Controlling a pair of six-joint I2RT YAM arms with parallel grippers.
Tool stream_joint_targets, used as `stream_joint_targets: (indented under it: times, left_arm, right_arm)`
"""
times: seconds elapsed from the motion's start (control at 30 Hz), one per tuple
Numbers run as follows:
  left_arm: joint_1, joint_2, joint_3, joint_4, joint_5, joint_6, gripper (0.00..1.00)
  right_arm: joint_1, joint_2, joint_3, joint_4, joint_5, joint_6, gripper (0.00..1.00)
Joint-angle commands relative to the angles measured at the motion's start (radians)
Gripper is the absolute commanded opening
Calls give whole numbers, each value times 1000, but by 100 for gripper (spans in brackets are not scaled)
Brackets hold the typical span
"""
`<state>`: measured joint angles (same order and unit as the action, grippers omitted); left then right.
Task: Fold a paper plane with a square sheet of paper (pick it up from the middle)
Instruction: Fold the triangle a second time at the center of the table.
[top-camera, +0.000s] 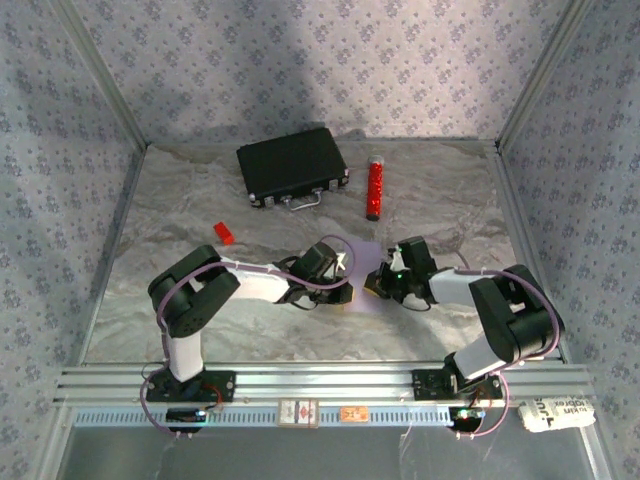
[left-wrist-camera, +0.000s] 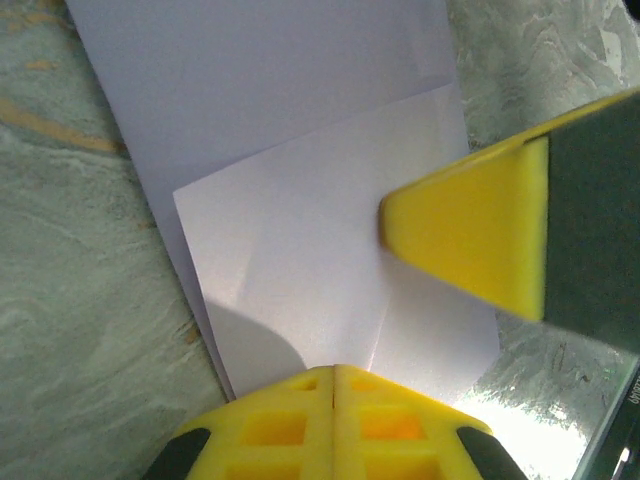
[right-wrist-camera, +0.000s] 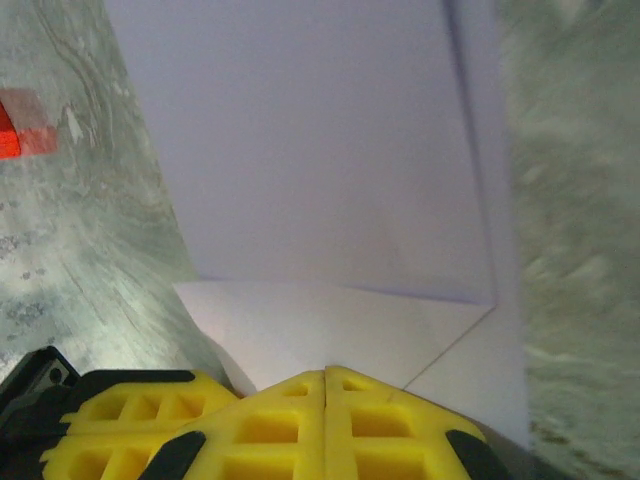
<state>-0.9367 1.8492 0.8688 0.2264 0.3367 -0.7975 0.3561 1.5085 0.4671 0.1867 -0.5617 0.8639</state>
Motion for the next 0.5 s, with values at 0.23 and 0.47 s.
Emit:
stream_joint_targets:
  times: [0.23,0.47]
  left_arm:
    - [3,16,-50,-89,-18,-12,5]
    - [2,-3,-60,-68,-13,-25,5]
  right_arm:
    - [-143,51,24,-17,0,-36,3]
    - [-205,-51,11,-52,-38,-61,4]
